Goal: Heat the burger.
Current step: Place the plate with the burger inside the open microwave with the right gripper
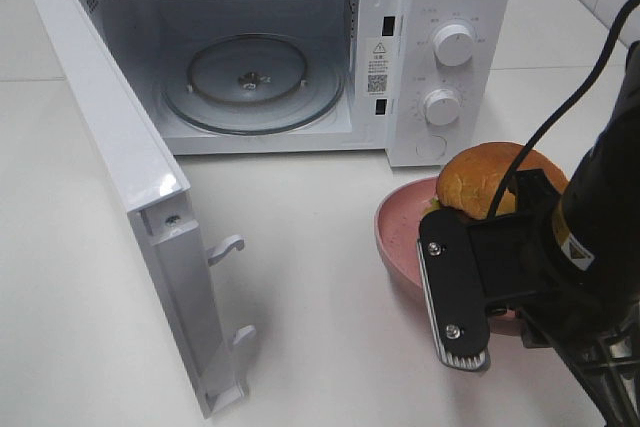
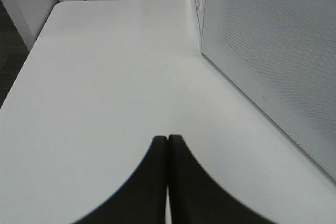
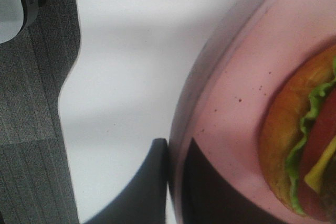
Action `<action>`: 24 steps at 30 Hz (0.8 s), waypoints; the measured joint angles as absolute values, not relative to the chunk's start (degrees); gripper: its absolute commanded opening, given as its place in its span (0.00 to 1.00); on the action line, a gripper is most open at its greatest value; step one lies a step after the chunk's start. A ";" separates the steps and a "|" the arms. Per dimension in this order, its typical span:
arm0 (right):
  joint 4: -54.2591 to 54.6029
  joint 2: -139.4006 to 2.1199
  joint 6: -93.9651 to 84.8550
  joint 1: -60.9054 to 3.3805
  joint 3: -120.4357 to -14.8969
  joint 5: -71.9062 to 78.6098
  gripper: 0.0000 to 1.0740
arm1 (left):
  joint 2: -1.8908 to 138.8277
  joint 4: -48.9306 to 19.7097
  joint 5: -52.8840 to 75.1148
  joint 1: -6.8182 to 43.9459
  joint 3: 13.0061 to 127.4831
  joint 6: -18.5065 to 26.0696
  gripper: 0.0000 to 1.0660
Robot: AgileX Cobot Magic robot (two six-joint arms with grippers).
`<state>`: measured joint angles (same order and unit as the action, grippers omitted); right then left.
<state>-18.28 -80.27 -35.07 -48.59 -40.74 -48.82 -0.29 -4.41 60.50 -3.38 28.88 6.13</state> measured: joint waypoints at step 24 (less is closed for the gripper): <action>-18.79 -80.27 -51.05 -48.59 -40.74 -33.63 0.00 | -0.29 -4.41 60.50 -3.38 28.88 6.13 0.00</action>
